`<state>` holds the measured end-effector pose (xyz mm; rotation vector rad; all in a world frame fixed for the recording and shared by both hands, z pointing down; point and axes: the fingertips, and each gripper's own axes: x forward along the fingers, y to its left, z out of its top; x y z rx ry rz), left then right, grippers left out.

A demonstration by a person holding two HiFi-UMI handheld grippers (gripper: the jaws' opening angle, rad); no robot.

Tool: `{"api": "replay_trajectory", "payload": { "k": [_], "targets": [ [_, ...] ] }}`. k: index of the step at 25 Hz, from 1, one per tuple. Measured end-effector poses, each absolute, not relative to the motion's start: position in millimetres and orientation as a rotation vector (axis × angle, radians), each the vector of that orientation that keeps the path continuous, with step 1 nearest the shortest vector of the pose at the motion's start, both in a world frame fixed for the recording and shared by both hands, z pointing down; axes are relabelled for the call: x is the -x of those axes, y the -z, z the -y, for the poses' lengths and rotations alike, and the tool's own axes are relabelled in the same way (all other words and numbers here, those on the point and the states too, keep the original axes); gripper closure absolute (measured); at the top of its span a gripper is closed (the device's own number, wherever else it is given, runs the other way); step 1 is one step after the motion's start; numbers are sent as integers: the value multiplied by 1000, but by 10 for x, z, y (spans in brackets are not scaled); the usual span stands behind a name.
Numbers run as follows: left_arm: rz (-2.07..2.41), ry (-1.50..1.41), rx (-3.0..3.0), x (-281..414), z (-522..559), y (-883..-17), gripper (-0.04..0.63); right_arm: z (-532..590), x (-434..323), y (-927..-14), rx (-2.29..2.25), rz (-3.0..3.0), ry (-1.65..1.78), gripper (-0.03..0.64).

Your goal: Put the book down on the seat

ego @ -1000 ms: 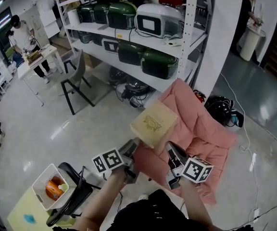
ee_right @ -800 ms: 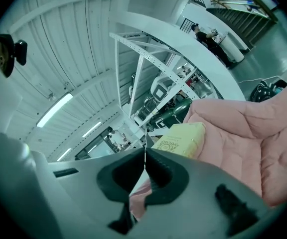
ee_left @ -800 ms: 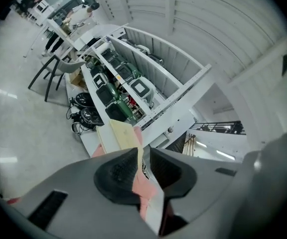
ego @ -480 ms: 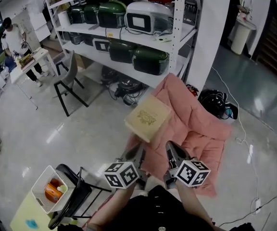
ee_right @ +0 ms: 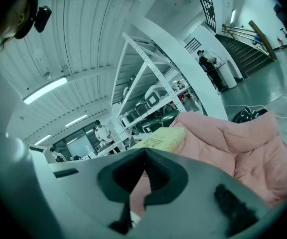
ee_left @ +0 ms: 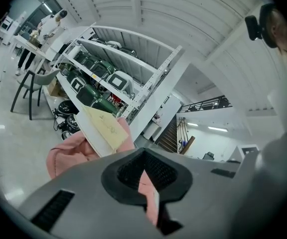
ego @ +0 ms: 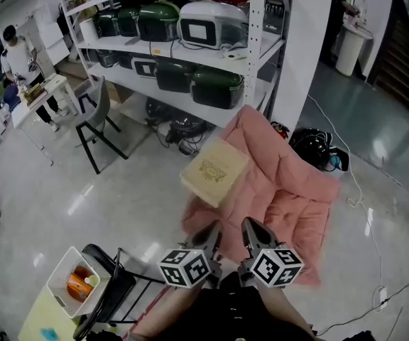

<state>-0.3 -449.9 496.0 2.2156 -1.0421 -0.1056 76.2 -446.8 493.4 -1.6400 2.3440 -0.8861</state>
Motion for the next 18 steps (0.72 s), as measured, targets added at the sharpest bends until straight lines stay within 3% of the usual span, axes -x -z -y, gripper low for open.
{"api": "replay_trajectory", "payload": {
  "k": [18],
  "targets": [
    [1059, 102, -2221, 0, 4533, -4920, 584, 4434, -713, -4950, 1550, -2391, 924, 604]
  ]
}}
